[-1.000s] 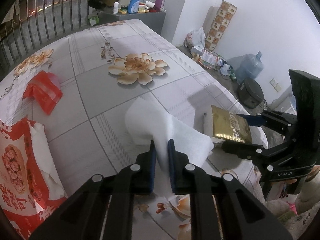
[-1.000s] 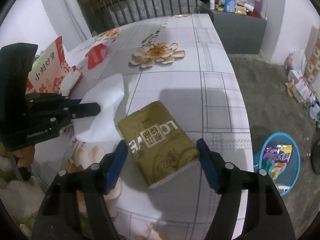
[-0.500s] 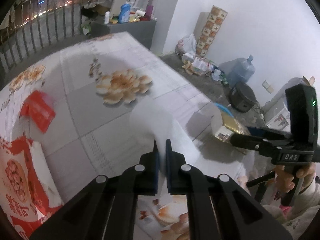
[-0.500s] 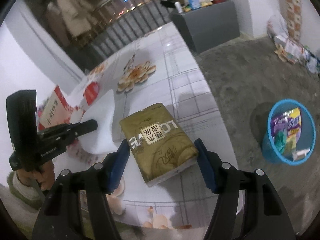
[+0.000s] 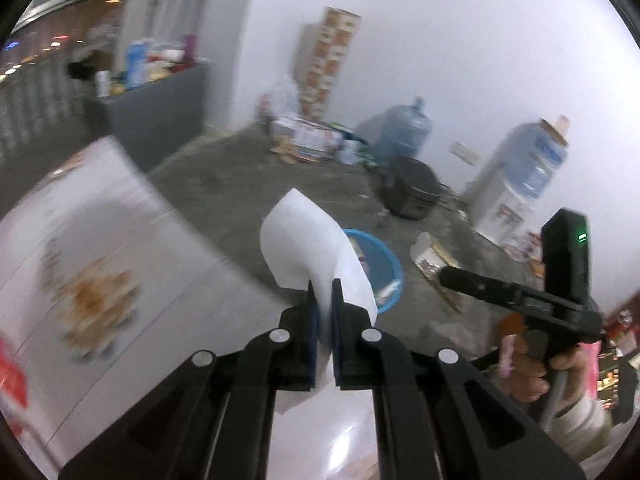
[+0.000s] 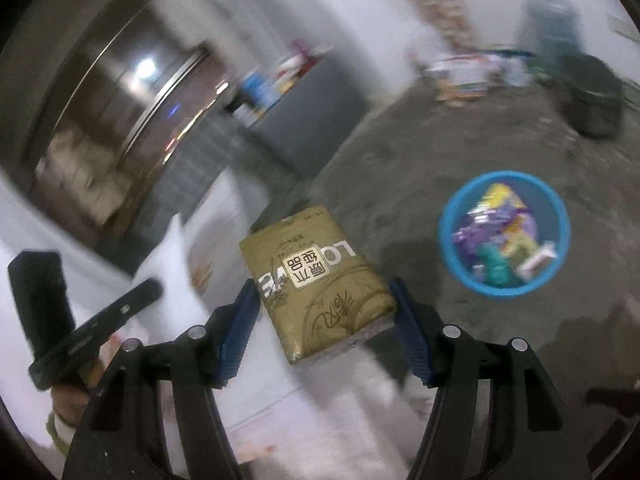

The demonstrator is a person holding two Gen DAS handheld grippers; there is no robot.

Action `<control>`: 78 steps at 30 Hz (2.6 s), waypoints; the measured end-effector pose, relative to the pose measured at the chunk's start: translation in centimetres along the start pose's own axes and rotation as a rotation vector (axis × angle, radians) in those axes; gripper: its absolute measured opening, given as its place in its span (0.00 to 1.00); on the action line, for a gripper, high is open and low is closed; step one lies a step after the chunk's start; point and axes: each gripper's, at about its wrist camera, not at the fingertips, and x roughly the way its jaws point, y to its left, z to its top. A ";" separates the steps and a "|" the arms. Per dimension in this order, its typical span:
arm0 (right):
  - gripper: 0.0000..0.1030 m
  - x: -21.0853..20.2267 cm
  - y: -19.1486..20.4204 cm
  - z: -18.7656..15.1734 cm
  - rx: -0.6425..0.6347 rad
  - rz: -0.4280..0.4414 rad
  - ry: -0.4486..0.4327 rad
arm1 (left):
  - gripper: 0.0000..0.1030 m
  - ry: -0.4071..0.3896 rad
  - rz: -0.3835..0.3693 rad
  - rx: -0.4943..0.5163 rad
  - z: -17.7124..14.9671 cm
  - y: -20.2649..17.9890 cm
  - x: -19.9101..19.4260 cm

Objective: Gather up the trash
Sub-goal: 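Carry the white tissue and gold pack over the blue wastebasket, then open both grippers to drop the tissue and gold pack into the wastebasket, then press the white tissue down into the wastebasket with the right gripper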

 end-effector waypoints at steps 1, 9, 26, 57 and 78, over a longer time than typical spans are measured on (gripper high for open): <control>0.60 -0.2 -1.5 0.5 0.044 -0.025 -0.011 | 0.05 0.015 -0.017 0.017 0.9 -0.9 1.2; 0.60 2.3 -10.3 3.8 0.322 -0.094 -0.005 | 0.05 0.196 -0.091 0.137 6.3 -7.0 14.8; 0.81 11.7 -19.7 3.1 0.544 -0.203 0.160 | 0.69 0.369 0.032 0.162 6.7 -7.2 29.4; 0.14 20.4 -23.9 0.5 0.438 -0.463 0.289 | 0.72 0.162 0.113 0.054 2.0 -1.1 7.9; 0.04 19.4 -22.7 6.8 0.458 -0.299 0.079 | 0.72 0.160 0.118 0.037 2.2 -0.5 8.2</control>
